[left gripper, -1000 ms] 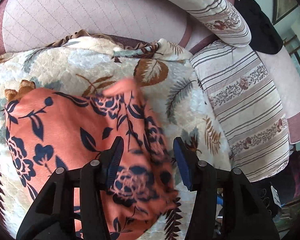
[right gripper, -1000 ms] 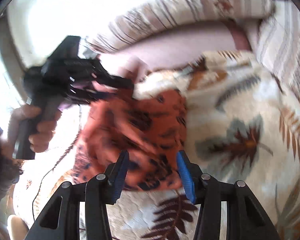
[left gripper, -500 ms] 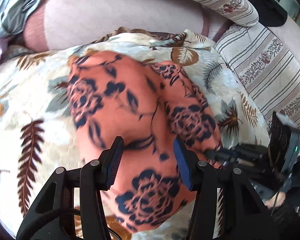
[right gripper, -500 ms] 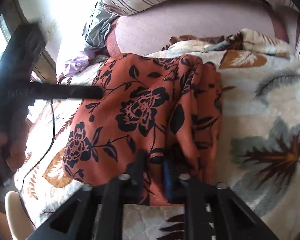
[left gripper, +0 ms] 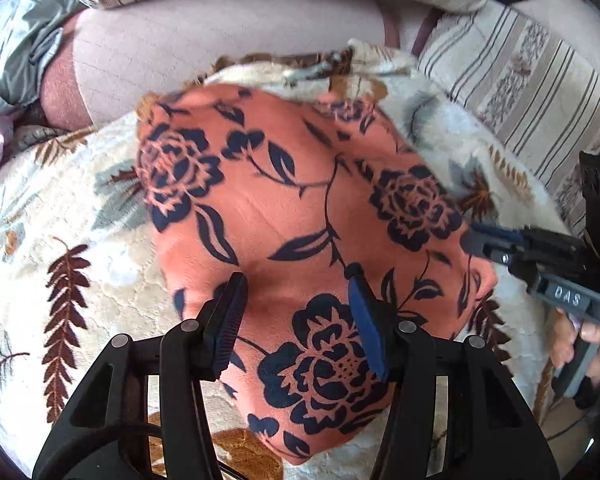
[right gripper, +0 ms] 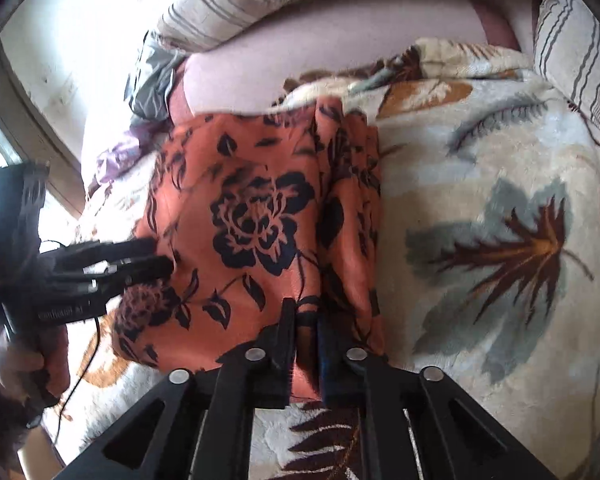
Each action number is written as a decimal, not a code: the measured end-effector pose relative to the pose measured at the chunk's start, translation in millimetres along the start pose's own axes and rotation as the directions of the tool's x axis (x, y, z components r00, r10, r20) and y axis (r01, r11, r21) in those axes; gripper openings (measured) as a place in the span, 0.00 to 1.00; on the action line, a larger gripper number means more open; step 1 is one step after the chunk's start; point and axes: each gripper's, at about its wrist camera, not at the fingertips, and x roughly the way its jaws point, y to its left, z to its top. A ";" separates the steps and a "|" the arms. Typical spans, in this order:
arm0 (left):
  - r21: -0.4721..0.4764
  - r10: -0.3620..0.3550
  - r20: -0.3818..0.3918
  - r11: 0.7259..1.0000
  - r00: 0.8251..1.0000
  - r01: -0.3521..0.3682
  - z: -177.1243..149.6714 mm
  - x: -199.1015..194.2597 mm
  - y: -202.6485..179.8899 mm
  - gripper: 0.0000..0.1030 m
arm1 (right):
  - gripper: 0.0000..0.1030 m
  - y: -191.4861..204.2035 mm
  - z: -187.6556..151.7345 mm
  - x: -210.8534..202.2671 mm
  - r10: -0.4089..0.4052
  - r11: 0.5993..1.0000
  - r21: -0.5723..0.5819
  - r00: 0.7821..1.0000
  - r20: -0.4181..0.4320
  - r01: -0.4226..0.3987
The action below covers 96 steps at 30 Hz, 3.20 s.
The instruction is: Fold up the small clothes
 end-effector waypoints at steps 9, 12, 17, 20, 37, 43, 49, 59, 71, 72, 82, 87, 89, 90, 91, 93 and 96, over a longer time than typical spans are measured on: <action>-0.088 0.073 -0.004 0.993 0.997 -0.073 26.9 30.0 24.6 0.51 | 0.38 5.8 85.6 30.2 -0.074 0.996 -0.053 0.996 0.057 0.077; -0.073 0.108 -0.006 0.991 0.994 -0.108 30.5 41.2 22.2 0.53 | 0.22 14.8 96.5 55.0 -0.113 0.989 -0.098 0.994 0.013 0.113; -0.036 0.141 -0.009 0.989 0.990 -0.141 34.1 56.4 18.4 0.58 | 0.13 23.4 93.7 77.4 -0.225 0.954 -0.198 0.974 0.015 0.223; -0.049 0.131 -0.002 0.990 0.991 -0.131 35.0 54.7 20.3 0.58 | 0.13 24.5 91.9 88.0 -0.279 0.931 -0.241 0.960 0.019 0.275; -0.240 0.070 0.027 0.969 0.997 -0.062 -16.0 22.3 34.2 0.70 | 0.44 35.1 55.2 36.6 -0.315 0.910 -0.274 0.948 0.036 0.313; -0.302 0.029 0.050 0.953 0.998 -0.013 -16.8 17.7 47.9 0.71 | 0.51 28.4 51.0 45.8 -0.320 0.913 -0.265 0.947 0.005 0.310; -0.323 0.030 0.068 0.946 0.997 -0.007 -5.0 12.7 62.6 0.71 | 0.65 22.6 52.9 45.0 -0.313 0.920 -0.247 0.950 0.006 0.305; -0.334 0.007 0.053 0.942 0.999 0.011 -4.7 17.0 63.1 0.71 | 0.65 21.8 52.6 43.7 -0.295 0.929 -0.233 0.955 0.000 0.287; -0.362 -0.023 0.021 0.932 1.000 0.029 3.8 35.6 64.8 0.71 | 0.68 -6.1 54.6 37.7 -0.176 0.980 -0.105 0.983 -0.043 0.171; -0.364 -0.027 0.020 0.931 0.999 0.033 3.5 36.5 66.3 0.71 | 0.68 -6.9 54.7 38.2 -0.172 0.981 -0.103 0.984 -0.043 0.167; -0.388 -0.054 0.004 0.920 0.999 0.051 10.5 50.7 73.5 0.75 | 0.68 -24.6 62.6 55.3 -0.022 0.999 0.029 0.997 -0.080 0.024; -0.402 -0.090 -0.015 0.913 0.996 0.076 14.4 64.2 80.3 0.79 | 0.69 -38.4 64.9 77.7 0.049 0.993 0.113 0.992 -0.113 -0.037; -0.409 -0.111 -0.015 0.908 0.994 0.095 15.2 69.7 83.3 0.79 | 0.71 -43.1 63.8 83.6 0.080 0.988 0.140 0.992 -0.102 -0.065; -0.407 -0.115 -0.013 0.908 0.993 0.100 15.5 71.4 83.8 0.79 | 0.72 -44.1 63.9 85.5 0.092 0.987 0.142 0.991 -0.097 -0.078; -0.400 -0.114 -0.013 0.911 0.993 0.100 16.3 72.5 83.0 0.80 | 0.72 -44.7 64.6 87.5 0.098 0.986 0.143 0.991 -0.096 -0.083; -0.379 -0.104 -0.017 0.921 0.994 0.089 18.3 74.1 79.2 0.80 | 0.67 -43.9 67.0 90.4 0.100 0.987 0.138 0.990 -0.096 -0.086; -0.371 -0.105 -0.013 0.924 0.994 0.092 19.2 72.4 75.7 0.70 | 0.50 -40.5 68.3 92.7 0.117 0.985 0.136 0.989 -0.096 -0.103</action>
